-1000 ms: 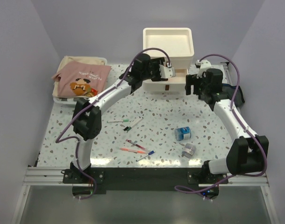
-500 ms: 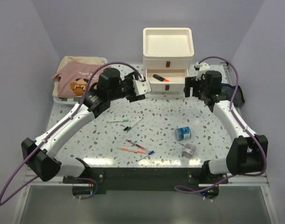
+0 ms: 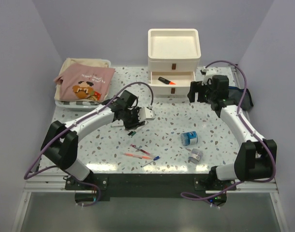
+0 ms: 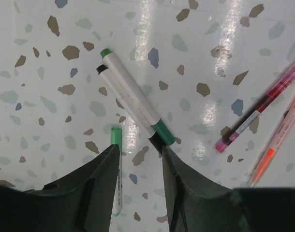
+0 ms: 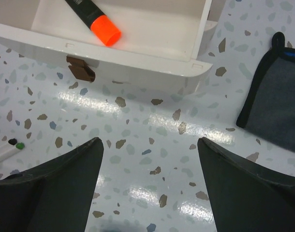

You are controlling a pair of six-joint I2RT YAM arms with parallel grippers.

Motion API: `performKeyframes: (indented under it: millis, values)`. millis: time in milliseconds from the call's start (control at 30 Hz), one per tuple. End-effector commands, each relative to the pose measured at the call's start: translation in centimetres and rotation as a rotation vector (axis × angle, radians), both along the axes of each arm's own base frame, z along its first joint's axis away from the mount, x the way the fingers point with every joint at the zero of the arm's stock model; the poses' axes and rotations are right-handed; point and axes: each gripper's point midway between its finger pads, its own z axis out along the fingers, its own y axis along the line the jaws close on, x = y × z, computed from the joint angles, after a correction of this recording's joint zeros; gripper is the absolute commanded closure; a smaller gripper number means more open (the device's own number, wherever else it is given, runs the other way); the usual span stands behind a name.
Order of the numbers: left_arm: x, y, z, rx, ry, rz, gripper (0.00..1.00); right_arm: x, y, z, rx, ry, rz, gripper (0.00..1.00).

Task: Sort the stationery into containers
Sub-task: Pick up the pen from the center of the board.

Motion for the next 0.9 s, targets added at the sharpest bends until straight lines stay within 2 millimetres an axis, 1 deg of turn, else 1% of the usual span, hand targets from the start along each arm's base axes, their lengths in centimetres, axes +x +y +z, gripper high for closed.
performKeyframes:
  millis: [0, 33, 67, 133, 167, 200, 267, 367, 500, 700, 800, 867]
  values:
    - [0.7, 3.2, -1.6, 0.103, -0.022, -0.059, 0.55, -0.2, 0.7, 1.5, 0.049, -0.049, 0.024, 0.18]
    - [1.1, 3.9, -2.1, 0.136, -0.036, -0.081, 0.55, -0.2, 0.9, 1.4, 0.053, -0.047, 0.027, 0.18]
    - [1.4, 4.8, -2.5, 0.151, -0.035, -0.066, 0.55, -0.2, 0.9, 1.4, 0.057, -0.045, 0.03, 0.18]
    - [1.9, 5.8, -3.2, 0.169, -0.024, -0.072, 0.55, -0.2, 0.9, 1.5, 0.057, -0.045, 0.032, 0.18]
    - [2.5, 6.3, -3.3, 0.17, -0.02, -0.059, 0.56, -0.1, 0.9, 1.6, 0.057, -0.045, 0.032, 0.18]
    - [2.6, 6.6, -3.9, 0.181, 0.0, -0.056, 0.56, 0.0, 0.9, 1.5, 0.056, -0.046, 0.033, 0.18]
    - [3.0, 7.0, -4.2, 0.185, 0.012, -0.056, 0.57, 0.1, 1.0, 1.5, 0.054, -0.045, 0.037, 0.18]
    - [3.3, 7.1, -4.9, 0.198, 0.026, -0.052, 0.6, 0.1, 1.1, 1.6, 0.056, -0.045, 0.04, 0.19]
    - [3.2, 7.2, -5.9, 0.202, 0.046, -0.059, 0.61, 0.0, 1.0, 1.5, 0.05, -0.039, 0.044, 0.2]
    - [3.5, 7.3, -7.3, 0.219, 0.054, -0.068, 0.65, 0.0, 1.1, 1.3, 0.043, -0.033, 0.053, 0.2]
    - [3.5, 7.3, -7.9, 0.222, 0.055, -0.071, 0.67, 0.2, 1.1, 1.4, 0.041, -0.034, 0.053, 0.2]
    - [3.4, 7.3, -8.5, 0.221, 0.066, -0.072, 0.71, 0.3, 1.1, 1.3, 0.041, -0.031, 0.054, 0.2]
